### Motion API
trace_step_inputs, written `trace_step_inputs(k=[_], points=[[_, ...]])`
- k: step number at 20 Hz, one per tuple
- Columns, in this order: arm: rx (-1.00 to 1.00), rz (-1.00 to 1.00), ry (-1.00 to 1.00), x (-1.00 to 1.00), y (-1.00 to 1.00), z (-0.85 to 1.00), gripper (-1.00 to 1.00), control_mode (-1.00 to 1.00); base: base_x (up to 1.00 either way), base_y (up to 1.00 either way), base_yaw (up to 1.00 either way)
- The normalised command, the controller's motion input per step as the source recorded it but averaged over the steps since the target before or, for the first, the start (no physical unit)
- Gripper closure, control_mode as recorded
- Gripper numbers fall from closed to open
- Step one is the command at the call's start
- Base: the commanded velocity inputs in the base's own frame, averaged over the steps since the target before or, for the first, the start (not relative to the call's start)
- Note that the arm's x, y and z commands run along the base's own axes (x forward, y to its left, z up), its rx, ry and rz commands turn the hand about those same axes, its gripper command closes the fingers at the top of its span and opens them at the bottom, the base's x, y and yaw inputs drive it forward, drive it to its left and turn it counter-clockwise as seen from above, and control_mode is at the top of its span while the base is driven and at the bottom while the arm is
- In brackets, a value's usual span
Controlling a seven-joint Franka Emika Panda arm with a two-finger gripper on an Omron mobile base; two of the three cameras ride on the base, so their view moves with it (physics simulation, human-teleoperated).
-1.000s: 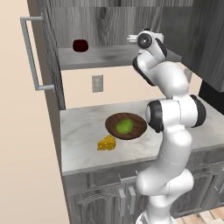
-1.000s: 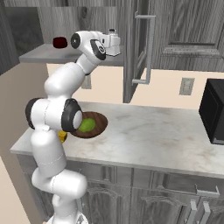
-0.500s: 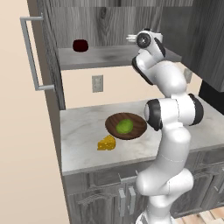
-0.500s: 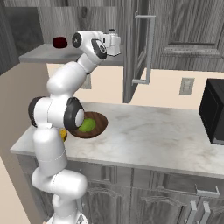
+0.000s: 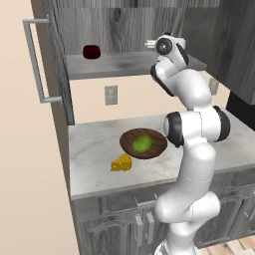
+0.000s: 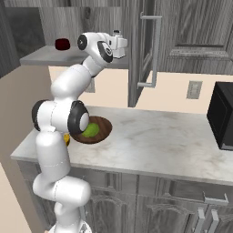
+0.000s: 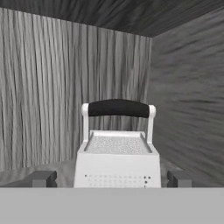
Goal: Pick the cheese from the fridge and the cheese grater from the cabinet and place them next to the salad bowl.
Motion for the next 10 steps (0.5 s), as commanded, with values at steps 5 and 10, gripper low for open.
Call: trace_step_inputs(k=[5,10], points=[[0.0,0.0,0.0,0.0,0.0,0.0,1.0,-1.0,0.0,0.0,0.0],[0.0,0.0,0.0,0.0,0.0,0.0,1.0,-1.0,0.0,0.0,0.0]])
